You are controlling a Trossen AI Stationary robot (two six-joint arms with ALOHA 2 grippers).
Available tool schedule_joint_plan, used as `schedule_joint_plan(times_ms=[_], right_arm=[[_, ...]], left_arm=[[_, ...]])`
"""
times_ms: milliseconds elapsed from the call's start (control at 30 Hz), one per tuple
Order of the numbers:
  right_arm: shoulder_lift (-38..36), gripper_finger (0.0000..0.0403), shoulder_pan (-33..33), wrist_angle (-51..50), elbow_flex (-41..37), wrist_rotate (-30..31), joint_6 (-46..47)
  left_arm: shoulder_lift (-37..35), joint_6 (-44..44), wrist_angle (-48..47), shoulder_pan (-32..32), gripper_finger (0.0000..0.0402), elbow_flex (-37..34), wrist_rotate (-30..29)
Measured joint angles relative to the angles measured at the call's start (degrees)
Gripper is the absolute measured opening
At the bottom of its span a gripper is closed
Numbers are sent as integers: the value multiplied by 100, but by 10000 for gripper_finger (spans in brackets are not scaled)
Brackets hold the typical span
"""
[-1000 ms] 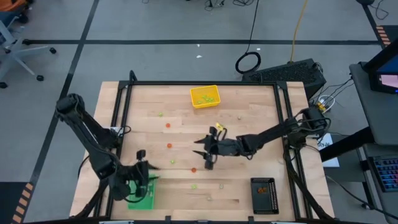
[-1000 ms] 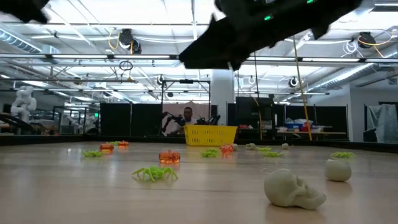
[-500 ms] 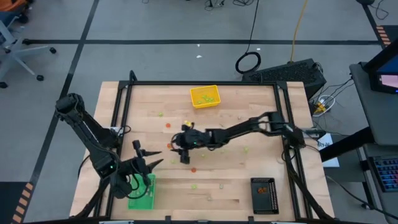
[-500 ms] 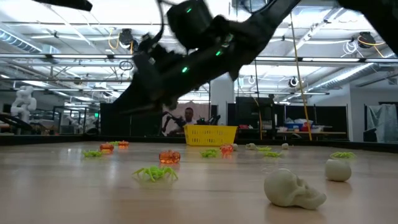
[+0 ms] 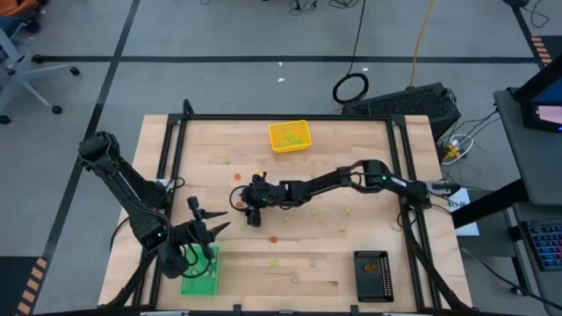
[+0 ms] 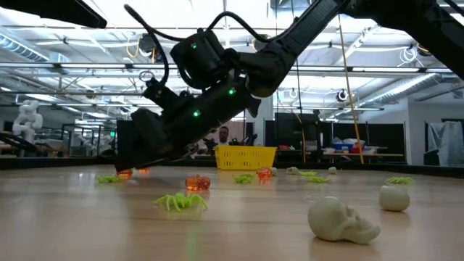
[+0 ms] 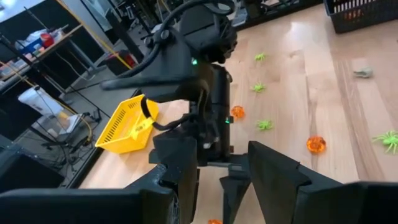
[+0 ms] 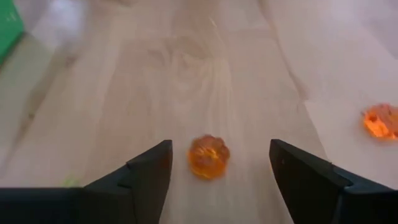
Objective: Sort Halloween decoration
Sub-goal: Put the orange pumpkin toy into the black bin
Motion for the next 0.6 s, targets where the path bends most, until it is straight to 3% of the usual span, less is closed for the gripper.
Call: schedule_joint_plan(times_ms=[400,600], right_arm=[[218,202,37,252,4,-138,-22],[230,148,37,335,2,-140,-39]], left_arm=[[-2,15,36,0,143,2,-26],[-2,16,43,0,143,2,-24]])
